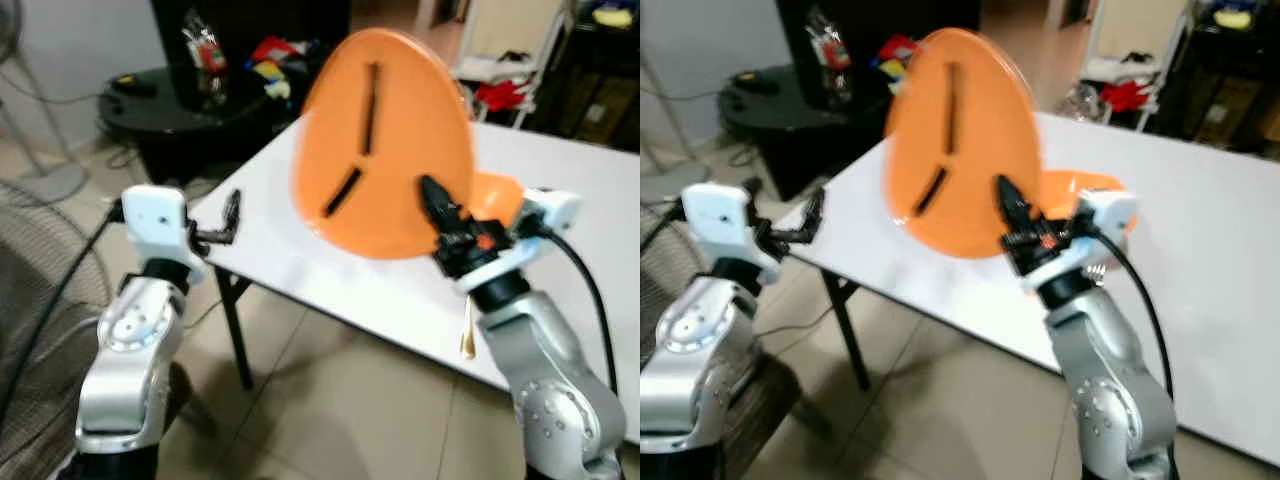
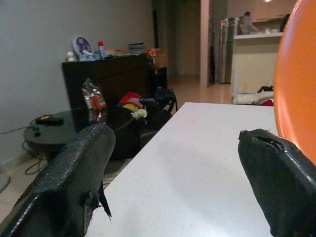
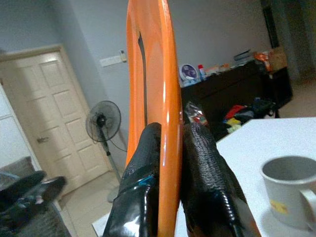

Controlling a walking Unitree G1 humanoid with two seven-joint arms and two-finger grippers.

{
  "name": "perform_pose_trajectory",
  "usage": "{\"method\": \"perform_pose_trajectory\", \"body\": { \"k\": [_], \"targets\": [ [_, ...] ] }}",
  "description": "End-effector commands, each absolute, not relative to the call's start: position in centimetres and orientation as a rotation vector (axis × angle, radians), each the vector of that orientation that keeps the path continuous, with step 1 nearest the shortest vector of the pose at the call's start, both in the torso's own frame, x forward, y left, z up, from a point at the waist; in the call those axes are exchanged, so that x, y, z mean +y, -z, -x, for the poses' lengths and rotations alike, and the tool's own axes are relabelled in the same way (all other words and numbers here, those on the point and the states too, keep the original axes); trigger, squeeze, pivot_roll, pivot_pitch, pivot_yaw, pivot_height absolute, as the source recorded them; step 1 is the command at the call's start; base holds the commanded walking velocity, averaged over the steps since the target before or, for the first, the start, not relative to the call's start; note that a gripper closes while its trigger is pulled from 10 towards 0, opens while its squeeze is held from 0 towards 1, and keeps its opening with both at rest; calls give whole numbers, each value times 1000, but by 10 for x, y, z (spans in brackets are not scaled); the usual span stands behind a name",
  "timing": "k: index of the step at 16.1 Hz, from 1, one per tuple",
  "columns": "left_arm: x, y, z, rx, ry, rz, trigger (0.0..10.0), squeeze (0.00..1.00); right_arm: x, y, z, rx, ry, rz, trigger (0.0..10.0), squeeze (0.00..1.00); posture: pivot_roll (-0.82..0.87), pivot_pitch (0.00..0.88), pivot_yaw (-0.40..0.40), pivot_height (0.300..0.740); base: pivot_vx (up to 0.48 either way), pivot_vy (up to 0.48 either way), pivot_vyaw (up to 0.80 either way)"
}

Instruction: Setting the table

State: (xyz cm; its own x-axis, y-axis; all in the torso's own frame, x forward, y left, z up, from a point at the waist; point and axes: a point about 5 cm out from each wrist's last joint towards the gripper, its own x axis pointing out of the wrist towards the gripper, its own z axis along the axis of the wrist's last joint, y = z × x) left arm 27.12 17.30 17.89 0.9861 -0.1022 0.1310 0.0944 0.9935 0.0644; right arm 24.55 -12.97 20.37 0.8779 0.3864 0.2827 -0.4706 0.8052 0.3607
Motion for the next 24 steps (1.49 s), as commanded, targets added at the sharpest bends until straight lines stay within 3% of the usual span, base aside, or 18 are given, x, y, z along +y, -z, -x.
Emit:
{"method": "perform_pose_trajectory", "body": {
  "k": [1, 8, 15, 18, 24],
  "targets": [
    [164, -183, -274, -151, 131, -49, 10000, 0, -141, -216, -244, -281, -424, -427, 10000, 0, 52, 0, 52, 740, 368, 0, 0],
    [157, -181, -277, -134, 160, -66, 10000, 0, -140, -209, -243, -233, -410, -416, 10000, 0, 46, 0, 65, 740, 207, 0, 0],
    [158, -182, -281, -140, 164, -85, 10000, 0, -140, -207, -242, -229, -398, -432, 10000, 0, 41, 0, 84, 740, 0, 475, -800],
    [156, -182, -284, -129, 156, -136, 10000, 0, -140, -206, -243, -220, -393, -457, 10000, 0, 44, 0, 86, 740, 0, -480, -796],
    [162, -179, -275, -96, 265, -129, 10000, 0, -137, -179, -258, 40, -406, -750, 10000, 0, 61, 0, 78, 740, 0, 0, -103]
  ]
}}
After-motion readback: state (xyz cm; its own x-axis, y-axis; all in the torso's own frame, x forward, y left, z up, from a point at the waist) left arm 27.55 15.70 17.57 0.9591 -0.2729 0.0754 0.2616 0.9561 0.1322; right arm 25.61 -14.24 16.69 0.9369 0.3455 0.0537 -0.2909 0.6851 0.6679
